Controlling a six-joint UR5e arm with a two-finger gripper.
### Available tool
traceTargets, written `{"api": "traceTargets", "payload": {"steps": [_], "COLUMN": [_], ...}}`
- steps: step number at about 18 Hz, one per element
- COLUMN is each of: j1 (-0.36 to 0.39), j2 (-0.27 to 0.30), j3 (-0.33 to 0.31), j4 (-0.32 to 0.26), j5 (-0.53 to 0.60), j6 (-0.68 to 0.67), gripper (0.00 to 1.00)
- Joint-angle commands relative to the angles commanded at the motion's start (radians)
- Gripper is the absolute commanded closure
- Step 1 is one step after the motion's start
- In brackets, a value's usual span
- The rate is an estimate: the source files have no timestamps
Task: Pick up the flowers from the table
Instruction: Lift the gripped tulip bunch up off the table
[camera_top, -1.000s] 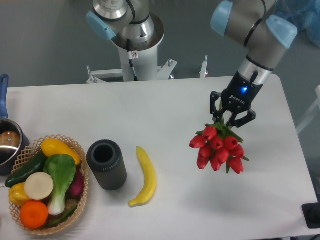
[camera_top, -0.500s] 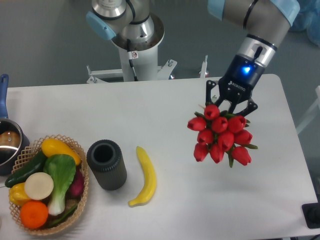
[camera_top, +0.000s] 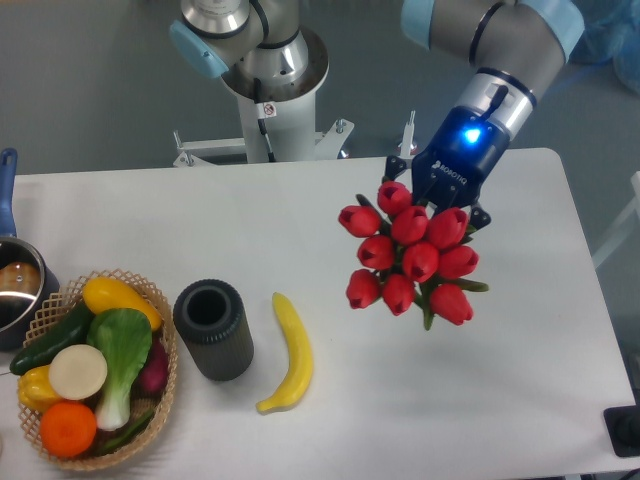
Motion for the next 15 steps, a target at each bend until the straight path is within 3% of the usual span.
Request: {"api": "traceTargets", "payload": {"steps": [15], "j1": [0.012], "j2": [0.0], "j3": [-0.008], "j4": [0.002], "j5": [-0.023], "j6": [0.0], "gripper": [0.66]}}
